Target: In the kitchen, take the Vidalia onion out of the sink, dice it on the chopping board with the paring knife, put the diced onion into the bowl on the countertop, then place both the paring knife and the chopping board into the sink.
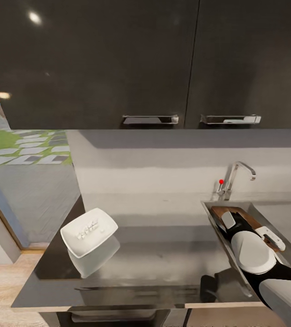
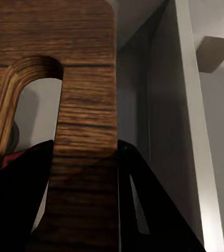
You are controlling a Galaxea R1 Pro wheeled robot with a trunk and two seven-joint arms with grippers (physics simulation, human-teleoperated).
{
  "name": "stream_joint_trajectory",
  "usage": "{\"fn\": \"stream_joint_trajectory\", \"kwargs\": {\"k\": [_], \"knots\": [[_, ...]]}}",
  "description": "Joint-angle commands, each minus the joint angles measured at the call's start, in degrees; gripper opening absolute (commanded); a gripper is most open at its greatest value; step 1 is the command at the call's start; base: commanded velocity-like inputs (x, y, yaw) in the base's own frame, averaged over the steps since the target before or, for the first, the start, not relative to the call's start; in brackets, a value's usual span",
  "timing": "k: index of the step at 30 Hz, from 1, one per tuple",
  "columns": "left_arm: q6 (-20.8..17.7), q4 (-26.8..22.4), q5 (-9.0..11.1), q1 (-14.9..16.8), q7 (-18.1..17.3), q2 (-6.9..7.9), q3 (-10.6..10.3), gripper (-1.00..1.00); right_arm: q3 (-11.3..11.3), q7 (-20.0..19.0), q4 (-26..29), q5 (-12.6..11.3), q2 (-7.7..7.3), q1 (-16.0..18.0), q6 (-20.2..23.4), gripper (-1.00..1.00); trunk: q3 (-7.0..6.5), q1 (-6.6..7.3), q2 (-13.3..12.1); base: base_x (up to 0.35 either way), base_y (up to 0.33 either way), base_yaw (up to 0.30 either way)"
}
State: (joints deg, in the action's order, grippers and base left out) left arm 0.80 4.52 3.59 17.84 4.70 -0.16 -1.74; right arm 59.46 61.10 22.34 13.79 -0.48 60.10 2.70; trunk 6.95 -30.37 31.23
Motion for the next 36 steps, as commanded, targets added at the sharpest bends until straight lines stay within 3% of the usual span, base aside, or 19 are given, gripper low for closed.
{"fn": "stream_joint_trajectory", "kwargs": {"k": [1, 10, 36], "knots": [[0.08, 0.14, 0.36, 0.09, 0.11, -0.02, -0.20, 1.00, 0.39, 0.02, -0.01, 0.64, -0.01, 0.11, 0.29, -1.00, 0.20, -0.02, 0.11, 0.018, -0.055, 0.000], [0.08, 0.14, 0.36, 0.09, 0.09, -0.08, -0.20, 1.00, 0.39, -0.02, -0.09, 0.72, 0.12, 0.11, 0.28, -1.00, 1.03, -0.02, 0.11, 0.079, -0.194, 0.000], [0.08, 0.19, 0.36, 0.09, -0.04, 0.07, -0.20, 1.00, 0.39, -0.10, -1.33, 0.71, 0.30, 0.11, -1.38, -1.00, 3.42, -0.02, 0.11, 0.029, -0.004, 0.000]]}}
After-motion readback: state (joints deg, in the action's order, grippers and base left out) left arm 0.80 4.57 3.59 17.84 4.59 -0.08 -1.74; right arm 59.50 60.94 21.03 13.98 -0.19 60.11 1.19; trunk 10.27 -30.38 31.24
